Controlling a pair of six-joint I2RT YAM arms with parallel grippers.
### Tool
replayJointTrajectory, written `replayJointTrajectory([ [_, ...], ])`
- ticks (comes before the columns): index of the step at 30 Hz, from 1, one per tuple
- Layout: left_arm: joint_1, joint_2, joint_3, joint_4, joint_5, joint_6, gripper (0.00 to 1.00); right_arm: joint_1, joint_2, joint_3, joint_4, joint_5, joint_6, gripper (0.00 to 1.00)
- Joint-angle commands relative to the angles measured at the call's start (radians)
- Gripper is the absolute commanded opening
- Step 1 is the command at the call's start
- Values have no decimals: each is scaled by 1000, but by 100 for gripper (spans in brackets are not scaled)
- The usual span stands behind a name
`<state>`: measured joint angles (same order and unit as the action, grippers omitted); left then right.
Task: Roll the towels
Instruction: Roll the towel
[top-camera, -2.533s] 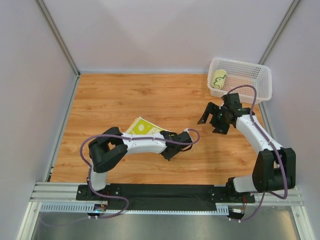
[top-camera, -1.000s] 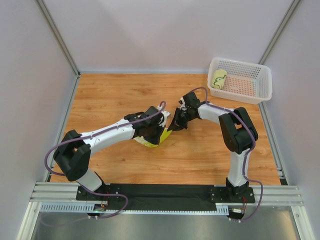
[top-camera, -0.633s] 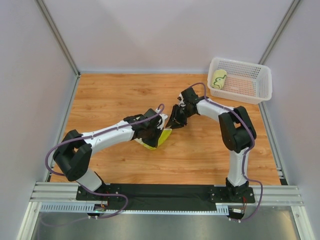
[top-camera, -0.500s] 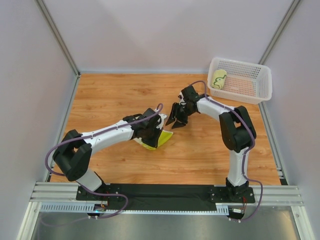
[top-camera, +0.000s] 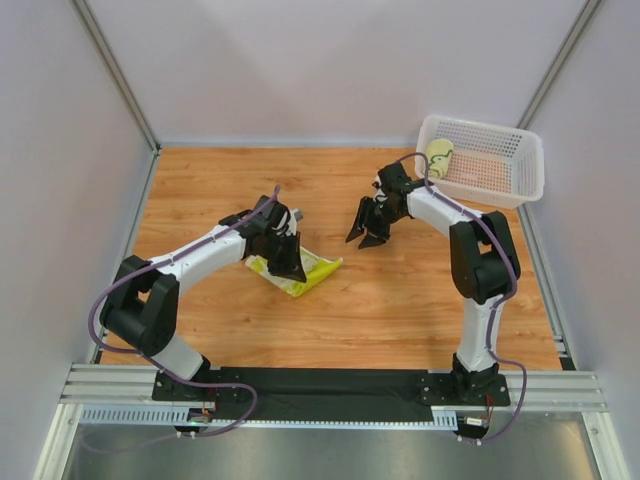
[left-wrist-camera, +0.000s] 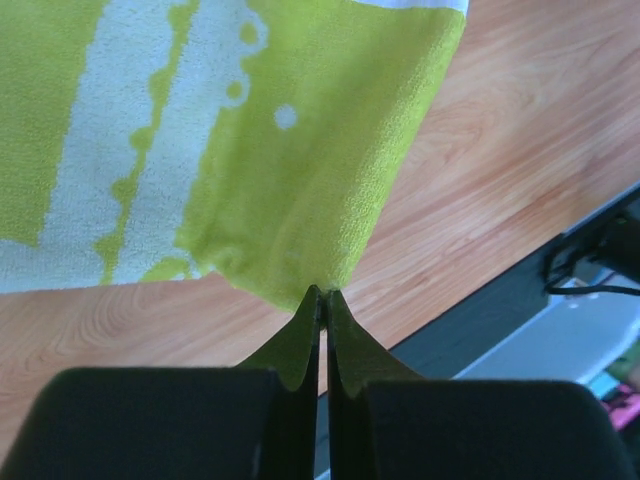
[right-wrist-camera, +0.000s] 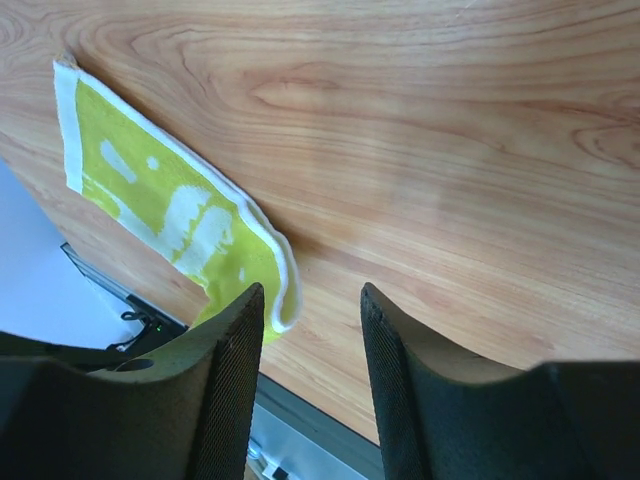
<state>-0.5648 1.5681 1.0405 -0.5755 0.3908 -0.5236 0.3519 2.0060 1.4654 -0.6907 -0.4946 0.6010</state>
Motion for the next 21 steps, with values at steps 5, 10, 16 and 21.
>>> replayJointTrajectory([
  [5,106,7,-49,13,134,-185,0,4,-85,3,8,-16,-33,43],
  [10,141,15,-101,-17,120,-226,0,6,-121,-37,40,-64,-49,41],
  [16,175,17,-166,5,120,-266,0,36,-153,-71,86,-131,-70,37],
  [21,192,27,-192,26,112,-280,0,116,-158,-71,91,-154,-110,29],
])
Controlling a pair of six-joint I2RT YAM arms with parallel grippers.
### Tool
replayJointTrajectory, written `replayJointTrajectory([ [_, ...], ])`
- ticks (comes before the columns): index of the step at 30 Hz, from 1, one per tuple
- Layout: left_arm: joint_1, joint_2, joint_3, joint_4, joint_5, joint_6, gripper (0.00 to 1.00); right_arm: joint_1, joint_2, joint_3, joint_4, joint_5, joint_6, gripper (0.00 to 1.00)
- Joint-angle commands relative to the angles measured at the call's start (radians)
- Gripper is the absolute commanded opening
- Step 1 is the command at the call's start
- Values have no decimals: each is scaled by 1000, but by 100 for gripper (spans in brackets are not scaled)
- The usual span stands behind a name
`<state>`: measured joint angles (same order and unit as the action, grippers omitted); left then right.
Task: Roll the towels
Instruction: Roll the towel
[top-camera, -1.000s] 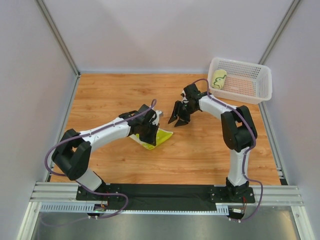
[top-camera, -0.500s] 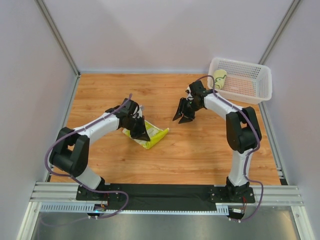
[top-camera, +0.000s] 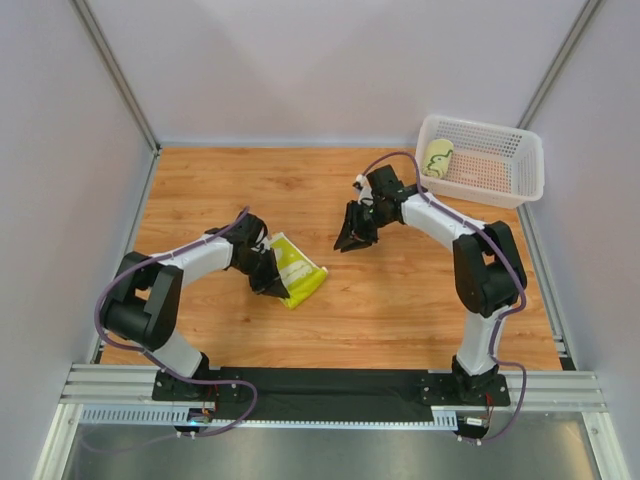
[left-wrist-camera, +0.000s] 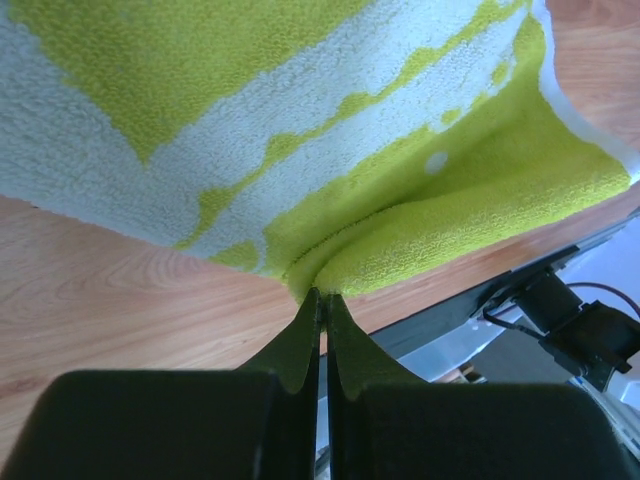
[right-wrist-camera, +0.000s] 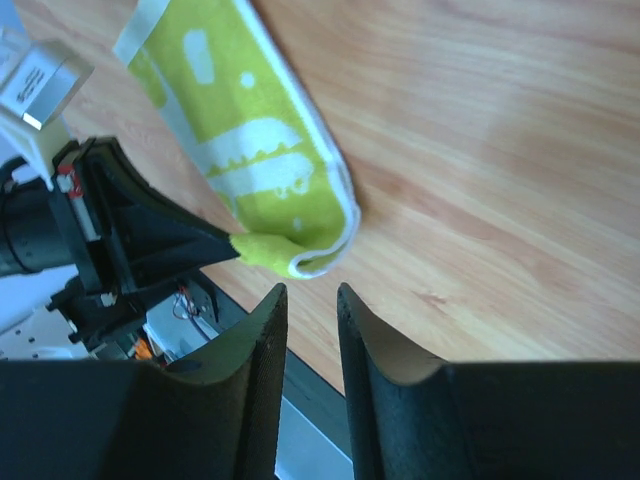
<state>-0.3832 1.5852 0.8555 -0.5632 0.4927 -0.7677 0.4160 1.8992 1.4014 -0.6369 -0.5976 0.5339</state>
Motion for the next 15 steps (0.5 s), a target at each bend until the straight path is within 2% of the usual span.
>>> replayJointTrajectory([
  [1,12,19,-12,17,10,-36,0,62,-51,-8,37,-54,-45,28],
  [9,17,50,-26,36,-9,-24,0,151,-43,-21,66,-100,-66,18],
  [15,18,93,-6,28,-23,8,0,161,3,-36,92,-148,-74,11],
])
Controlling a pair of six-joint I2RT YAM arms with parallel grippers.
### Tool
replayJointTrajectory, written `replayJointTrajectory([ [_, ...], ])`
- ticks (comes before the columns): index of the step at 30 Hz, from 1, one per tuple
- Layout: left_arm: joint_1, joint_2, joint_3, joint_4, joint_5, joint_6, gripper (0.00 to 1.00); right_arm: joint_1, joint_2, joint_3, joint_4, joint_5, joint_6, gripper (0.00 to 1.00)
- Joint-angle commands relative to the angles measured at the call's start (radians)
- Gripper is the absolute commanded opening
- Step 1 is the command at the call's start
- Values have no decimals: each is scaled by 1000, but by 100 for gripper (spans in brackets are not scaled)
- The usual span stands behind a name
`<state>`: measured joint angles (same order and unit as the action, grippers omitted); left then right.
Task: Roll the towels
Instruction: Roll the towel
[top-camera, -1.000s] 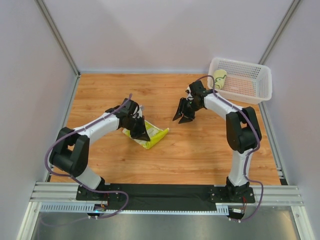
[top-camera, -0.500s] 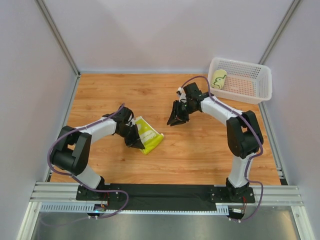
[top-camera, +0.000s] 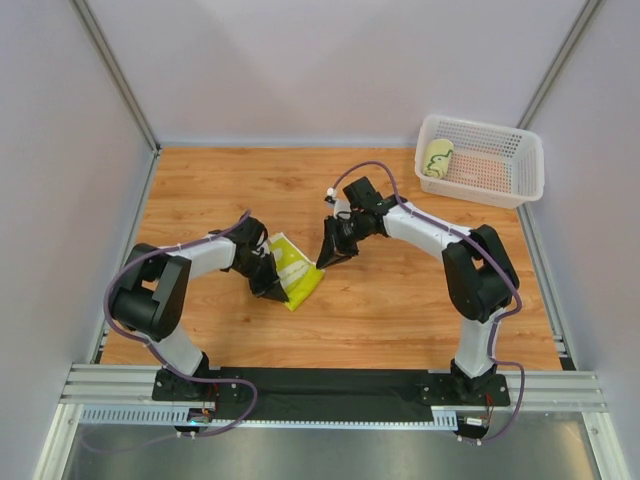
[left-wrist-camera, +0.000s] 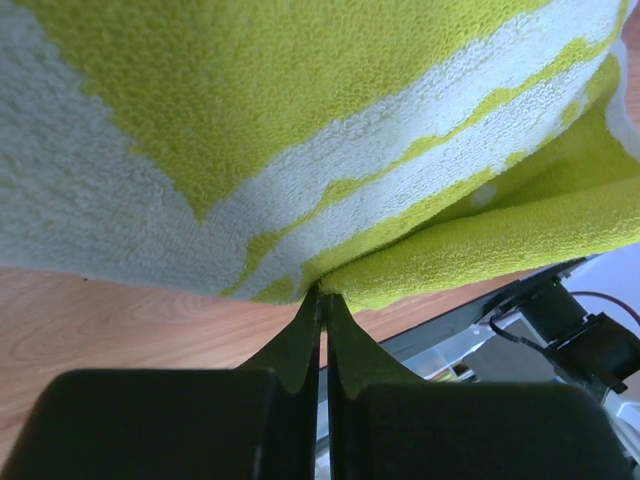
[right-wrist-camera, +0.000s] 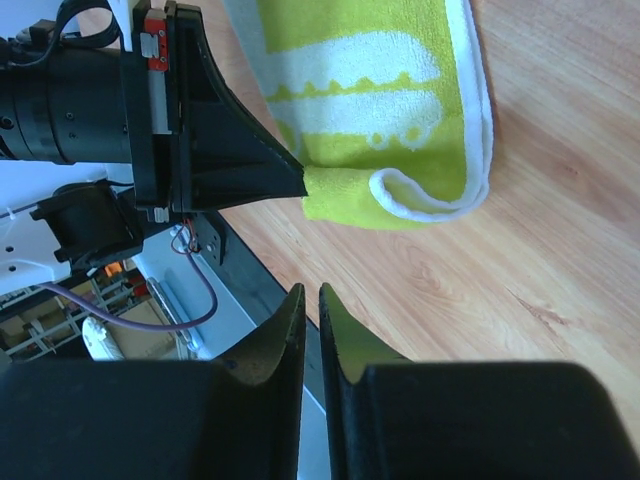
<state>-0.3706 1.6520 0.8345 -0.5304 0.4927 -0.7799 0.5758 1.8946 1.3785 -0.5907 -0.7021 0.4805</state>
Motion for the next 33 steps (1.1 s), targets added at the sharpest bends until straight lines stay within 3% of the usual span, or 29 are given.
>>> replayJointTrajectory([
  [1,6,31,24,-8,-34,25,0,4,14,-12,52,-51,-20,11],
  [16,6,77,75,-45,-69,93,1,38,193,45,130,-65,23,8],
  [33,6,141,127,-79,-83,142,1,42,236,71,104,-128,-14,7],
])
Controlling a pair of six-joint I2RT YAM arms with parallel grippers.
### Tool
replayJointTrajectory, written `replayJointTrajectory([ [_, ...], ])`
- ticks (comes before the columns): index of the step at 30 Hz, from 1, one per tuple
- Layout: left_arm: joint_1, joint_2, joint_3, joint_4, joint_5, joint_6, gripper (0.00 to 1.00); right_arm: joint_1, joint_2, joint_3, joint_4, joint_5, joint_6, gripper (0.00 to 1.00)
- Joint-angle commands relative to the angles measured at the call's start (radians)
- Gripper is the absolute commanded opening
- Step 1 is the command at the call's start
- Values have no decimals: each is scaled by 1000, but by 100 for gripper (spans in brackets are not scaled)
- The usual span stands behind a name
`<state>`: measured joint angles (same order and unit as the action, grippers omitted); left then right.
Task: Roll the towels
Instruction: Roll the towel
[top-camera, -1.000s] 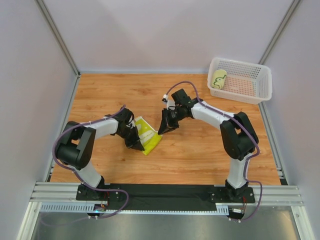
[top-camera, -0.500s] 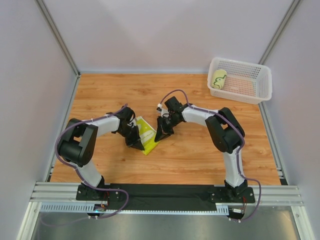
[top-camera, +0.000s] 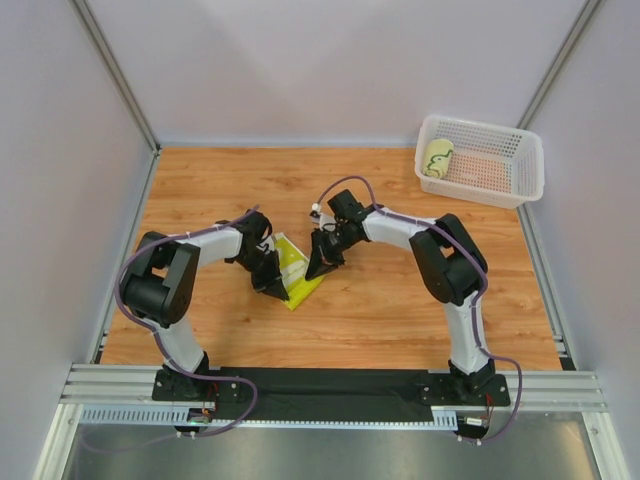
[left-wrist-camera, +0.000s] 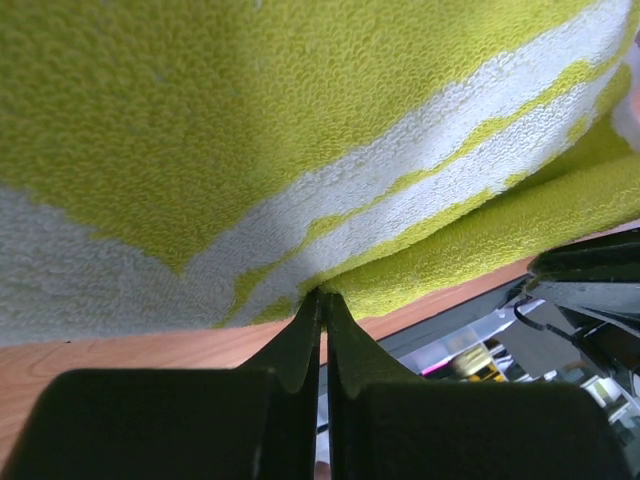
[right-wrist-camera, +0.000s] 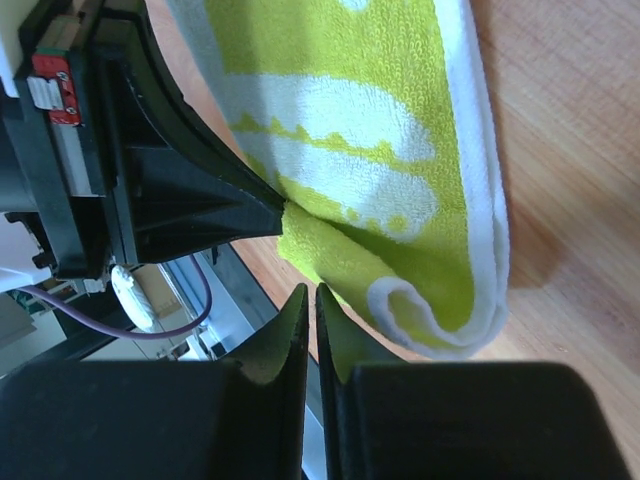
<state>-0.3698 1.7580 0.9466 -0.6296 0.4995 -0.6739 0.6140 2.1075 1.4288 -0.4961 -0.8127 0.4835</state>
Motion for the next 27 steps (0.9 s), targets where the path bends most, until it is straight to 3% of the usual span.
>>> replayJointTrajectory([
  [1,5,35,17,19,-91,37,1,3,26,16,10,-13,-19,6],
  [13,5,20,31,-25,-114,73,4,-74,74,15,-24,23,-71,4],
  [21,3,-35,41,-93,-213,120,26,-77,66,-22,-10,38,-62,3],
  [27,3,-97,35,-136,-255,142,28,-77,60,-37,-1,44,-57,2],
])
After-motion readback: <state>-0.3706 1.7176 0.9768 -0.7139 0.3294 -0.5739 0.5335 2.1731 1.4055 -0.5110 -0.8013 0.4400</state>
